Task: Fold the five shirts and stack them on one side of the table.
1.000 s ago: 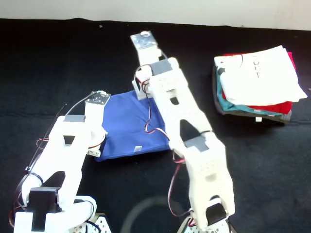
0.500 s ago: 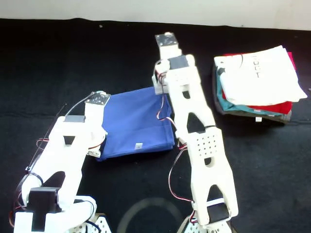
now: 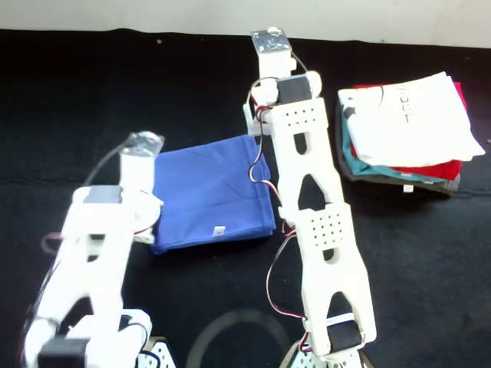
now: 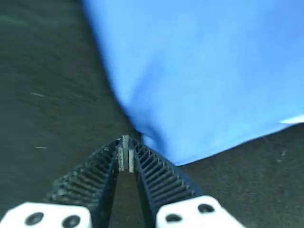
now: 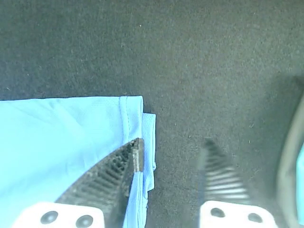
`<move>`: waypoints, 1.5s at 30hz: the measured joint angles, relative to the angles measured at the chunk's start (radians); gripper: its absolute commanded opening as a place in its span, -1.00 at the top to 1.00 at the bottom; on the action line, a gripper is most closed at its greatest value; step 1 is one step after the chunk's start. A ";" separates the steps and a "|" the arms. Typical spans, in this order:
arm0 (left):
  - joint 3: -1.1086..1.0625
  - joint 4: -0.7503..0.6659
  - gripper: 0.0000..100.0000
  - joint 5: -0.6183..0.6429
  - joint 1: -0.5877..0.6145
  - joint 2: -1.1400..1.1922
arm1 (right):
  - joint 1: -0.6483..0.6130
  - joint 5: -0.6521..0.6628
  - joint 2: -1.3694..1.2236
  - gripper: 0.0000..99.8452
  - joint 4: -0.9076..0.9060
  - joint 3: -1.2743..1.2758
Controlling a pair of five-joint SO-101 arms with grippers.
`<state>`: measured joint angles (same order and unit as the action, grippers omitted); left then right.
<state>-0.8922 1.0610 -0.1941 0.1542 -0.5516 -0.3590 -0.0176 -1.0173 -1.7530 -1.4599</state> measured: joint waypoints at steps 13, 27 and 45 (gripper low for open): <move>0.032 0.000 0.76 -0.054 0.304 0.029 | -0.189 -0.362 0.229 0.22 0.000 0.474; 0.130 0.000 0.76 -0.054 0.377 0.158 | -0.227 -0.391 0.164 0.22 0.206 0.697; 0.130 0.000 0.76 -0.054 0.377 0.158 | -0.143 -0.227 0.052 0.99 0.120 0.655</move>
<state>-0.7618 1.0610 -0.2478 0.5317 -0.3936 -0.5017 -0.2447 -0.9651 -1.6333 -0.8048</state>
